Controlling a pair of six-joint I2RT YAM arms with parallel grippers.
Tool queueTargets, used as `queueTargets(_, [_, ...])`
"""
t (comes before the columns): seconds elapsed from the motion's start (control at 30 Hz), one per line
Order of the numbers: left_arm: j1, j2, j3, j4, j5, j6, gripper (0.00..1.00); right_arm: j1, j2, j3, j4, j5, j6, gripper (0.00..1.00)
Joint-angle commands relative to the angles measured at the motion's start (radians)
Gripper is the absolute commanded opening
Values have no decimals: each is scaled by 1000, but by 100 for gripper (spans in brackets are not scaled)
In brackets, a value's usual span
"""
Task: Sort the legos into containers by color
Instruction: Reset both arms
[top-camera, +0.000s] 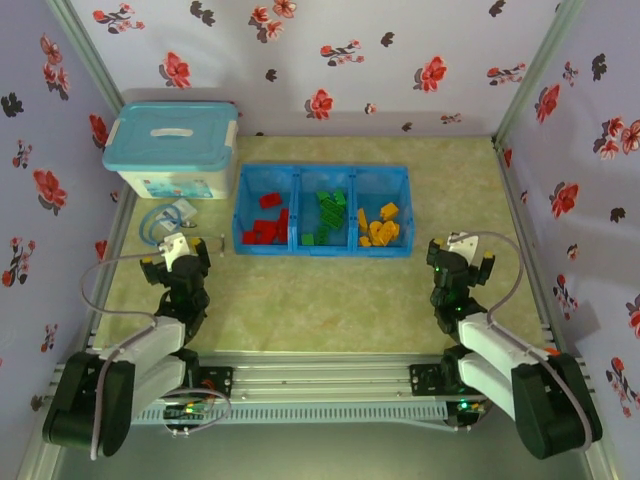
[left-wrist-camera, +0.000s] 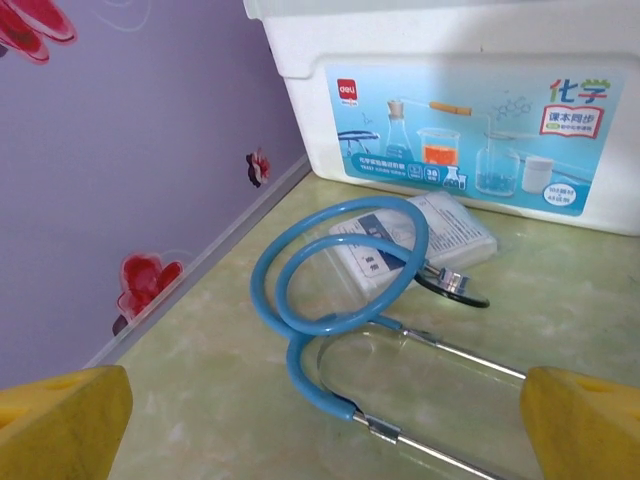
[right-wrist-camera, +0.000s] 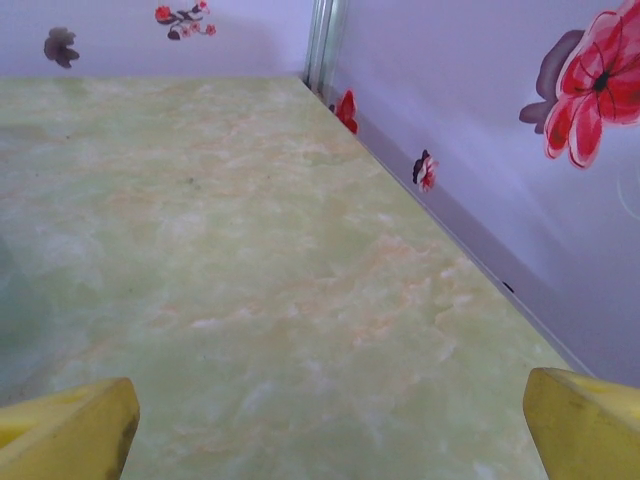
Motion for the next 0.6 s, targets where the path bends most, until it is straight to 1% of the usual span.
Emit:
queueTargets(0.0, [19, 54, -16, 195, -18, 32, 100, -17, 36, -21, 181, 5, -25, 99])
queueTargets(0.2, [48, 161, 10, 279, 4, 32, 100, -61, 94, -59, 336, -34, 8, 99])
queueTargets(0.3, [58, 194, 11, 324, 39, 32, 100, -79, 130, -67, 398, -55, 18, 99])
queueTargets(0.43, [71, 243, 10, 393, 54, 26, 100, -93, 195, -73, 495, -69, 18, 99])
queueTargets(0.57, [77, 283, 14, 444, 59, 25, 100, -100, 246, -68, 551, -75, 18, 99])
